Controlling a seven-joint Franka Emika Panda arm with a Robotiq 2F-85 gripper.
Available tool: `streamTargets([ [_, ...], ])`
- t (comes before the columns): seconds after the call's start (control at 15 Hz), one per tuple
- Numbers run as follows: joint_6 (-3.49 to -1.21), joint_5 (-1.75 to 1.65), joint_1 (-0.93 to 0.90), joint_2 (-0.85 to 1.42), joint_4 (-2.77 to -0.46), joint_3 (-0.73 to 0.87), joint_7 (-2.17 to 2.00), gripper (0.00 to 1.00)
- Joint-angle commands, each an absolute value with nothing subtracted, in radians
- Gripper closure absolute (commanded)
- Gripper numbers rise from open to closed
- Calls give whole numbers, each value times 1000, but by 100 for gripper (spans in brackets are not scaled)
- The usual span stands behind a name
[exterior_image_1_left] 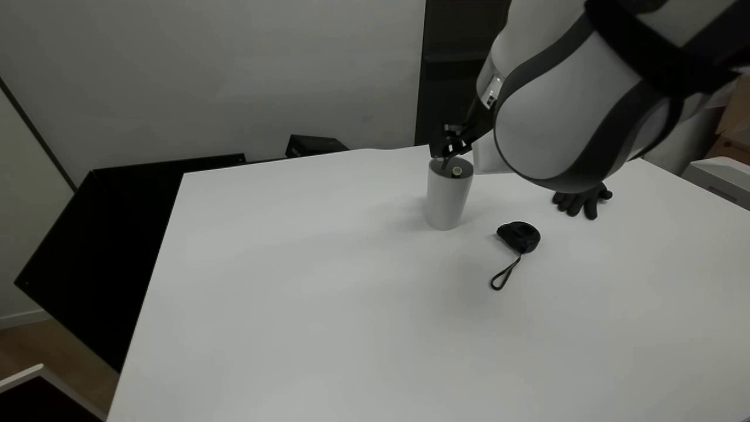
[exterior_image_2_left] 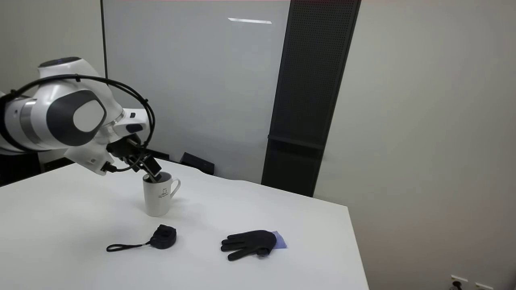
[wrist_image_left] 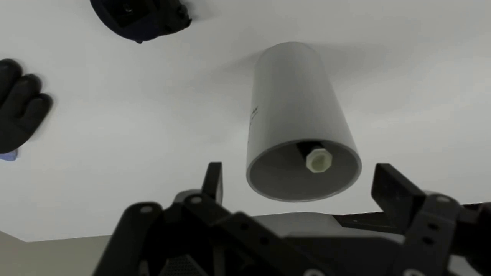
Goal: Put the marker inside the mug cup then put it back on the table
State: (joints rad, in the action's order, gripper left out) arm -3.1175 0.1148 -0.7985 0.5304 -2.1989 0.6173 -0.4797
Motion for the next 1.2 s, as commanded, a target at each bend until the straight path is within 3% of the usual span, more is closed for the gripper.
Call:
streamTargets([
  [0.0, -3118, 115, -793, 530, -2197, 613, -477, 0],
  [1.13, -3171, 141, -808, 618, -2155, 615, -472, 0],
])
